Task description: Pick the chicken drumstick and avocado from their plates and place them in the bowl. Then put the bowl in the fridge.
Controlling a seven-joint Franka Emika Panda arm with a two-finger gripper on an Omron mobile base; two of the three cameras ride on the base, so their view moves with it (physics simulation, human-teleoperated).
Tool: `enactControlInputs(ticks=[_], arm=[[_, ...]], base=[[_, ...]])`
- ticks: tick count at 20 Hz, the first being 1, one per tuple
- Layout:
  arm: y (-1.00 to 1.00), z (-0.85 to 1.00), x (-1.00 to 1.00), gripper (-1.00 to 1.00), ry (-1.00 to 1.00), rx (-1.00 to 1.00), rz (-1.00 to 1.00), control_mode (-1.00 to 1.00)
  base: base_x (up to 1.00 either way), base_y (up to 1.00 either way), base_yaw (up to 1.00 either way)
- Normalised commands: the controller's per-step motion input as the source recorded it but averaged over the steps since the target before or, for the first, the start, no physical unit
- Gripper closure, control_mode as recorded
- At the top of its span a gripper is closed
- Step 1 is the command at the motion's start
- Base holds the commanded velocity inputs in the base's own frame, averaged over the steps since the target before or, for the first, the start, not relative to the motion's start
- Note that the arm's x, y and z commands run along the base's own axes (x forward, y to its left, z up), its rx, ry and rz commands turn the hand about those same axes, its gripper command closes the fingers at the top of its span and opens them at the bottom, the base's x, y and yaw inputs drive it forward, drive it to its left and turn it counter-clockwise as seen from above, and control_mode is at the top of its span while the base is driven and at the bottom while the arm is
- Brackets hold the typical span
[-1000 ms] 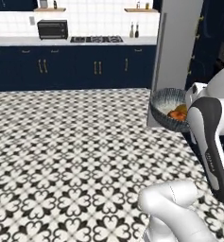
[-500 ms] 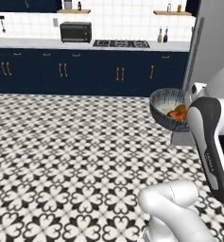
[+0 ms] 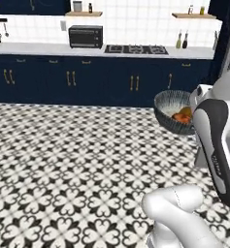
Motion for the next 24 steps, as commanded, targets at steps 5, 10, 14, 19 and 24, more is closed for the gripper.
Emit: enactControlInputs(ticks=[5,10,14,19,24], arm=[[0.0,0.0,0.0,1.0,0.0,0.0,0.0,1.0],[0.0,0.0,0.0,1.0,0.0,0.0,0.0,1.0],[0.0,0.0,0.0,1.0,0.0,0.0,0.0,1.0],[0.0,0.0,0.0,1.0,0.0,0.0,0.0,1.0],[0.0,0.0,0.0,1.0,0.0,0.0,0.0,1.0]], base=[[1.0,1.0,-0.12],[1.0,1.0,-0.33],[1.0,1.0,-0.46],[1.0,0.98,-0.47],[1.0,0.72,-0.56]])
